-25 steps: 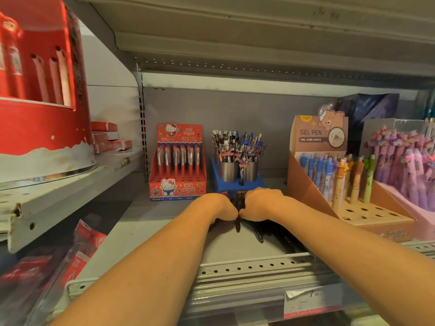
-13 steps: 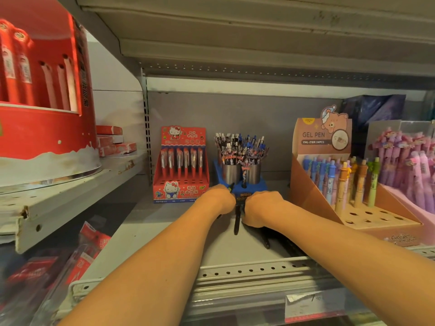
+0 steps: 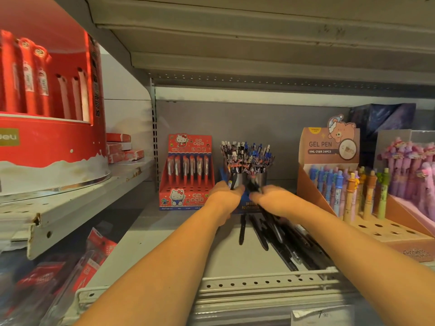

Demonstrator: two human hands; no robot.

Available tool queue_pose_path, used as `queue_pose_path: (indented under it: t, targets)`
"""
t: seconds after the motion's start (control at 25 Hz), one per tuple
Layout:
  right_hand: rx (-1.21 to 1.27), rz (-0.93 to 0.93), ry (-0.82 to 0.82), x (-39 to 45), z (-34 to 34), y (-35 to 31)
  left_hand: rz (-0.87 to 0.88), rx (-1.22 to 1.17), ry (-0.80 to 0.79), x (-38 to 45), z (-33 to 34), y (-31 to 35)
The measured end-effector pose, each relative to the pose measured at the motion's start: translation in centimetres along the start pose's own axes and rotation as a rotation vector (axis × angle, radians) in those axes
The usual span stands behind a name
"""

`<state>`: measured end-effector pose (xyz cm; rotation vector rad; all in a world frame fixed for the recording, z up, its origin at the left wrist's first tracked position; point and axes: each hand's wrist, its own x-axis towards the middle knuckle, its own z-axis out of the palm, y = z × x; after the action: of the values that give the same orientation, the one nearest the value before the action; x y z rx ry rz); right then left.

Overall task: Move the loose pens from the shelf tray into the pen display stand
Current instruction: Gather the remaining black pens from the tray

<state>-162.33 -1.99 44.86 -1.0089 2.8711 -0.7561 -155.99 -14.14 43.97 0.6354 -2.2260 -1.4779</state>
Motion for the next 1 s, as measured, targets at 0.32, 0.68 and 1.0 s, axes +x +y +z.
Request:
queue_pose_path:
  t: [0.32, 0.68, 1.0]
  targets:
    - [0.215, -0.24, 0.099, -0.6, 0.6, -1.8, 0.027, -0.394, -0.164, -1.3, 0.0, 1.5]
    - [0.487, -0.446, -0.092, -1.2, 0.3, -1.3, -0.013, -0.392, 0.101, -0.5, -1.5, 2.0]
    - [0.094, -0.026, -0.016, 1.0, 1.2, 0.8, 0.14, -0.133, 0.436, 0.3, -2.6, 1.4]
